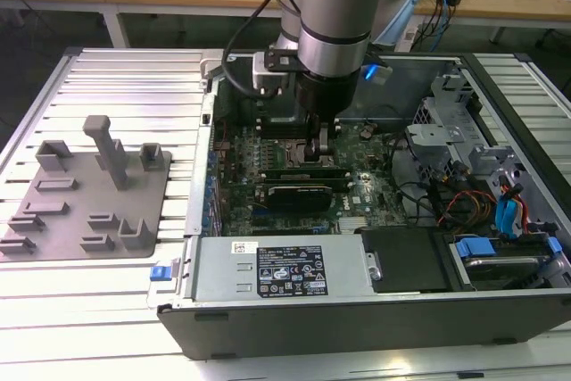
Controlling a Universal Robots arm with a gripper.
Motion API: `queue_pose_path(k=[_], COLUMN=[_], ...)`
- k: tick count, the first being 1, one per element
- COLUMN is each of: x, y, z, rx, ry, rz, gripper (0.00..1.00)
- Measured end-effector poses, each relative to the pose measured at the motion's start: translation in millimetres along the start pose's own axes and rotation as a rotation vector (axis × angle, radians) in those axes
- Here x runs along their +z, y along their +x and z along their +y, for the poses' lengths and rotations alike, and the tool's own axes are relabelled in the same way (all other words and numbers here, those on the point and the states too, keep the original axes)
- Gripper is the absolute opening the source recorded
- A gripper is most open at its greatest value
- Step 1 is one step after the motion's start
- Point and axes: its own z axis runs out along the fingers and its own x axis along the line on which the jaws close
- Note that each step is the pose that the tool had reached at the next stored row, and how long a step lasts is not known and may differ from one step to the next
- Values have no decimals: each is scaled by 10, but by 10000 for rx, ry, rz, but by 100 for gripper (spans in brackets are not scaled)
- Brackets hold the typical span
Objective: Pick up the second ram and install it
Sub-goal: 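Press down the second ram until it locks into place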
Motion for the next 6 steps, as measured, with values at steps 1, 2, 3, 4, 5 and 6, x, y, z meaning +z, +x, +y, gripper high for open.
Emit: queue_pose_path(k=[1, 2, 3, 4, 5, 6], x=[0, -1, -1, -1, -1, -1], y=[0, 0, 0, 0, 0, 0], z=[0, 0, 0, 0, 0, 0], rx=[0, 0, 0, 0, 0, 0], ry=[1, 0, 0, 0, 0, 0], rz=[1, 4, 7, 9, 10, 11], gripper=[8, 8, 8, 8, 8, 8])
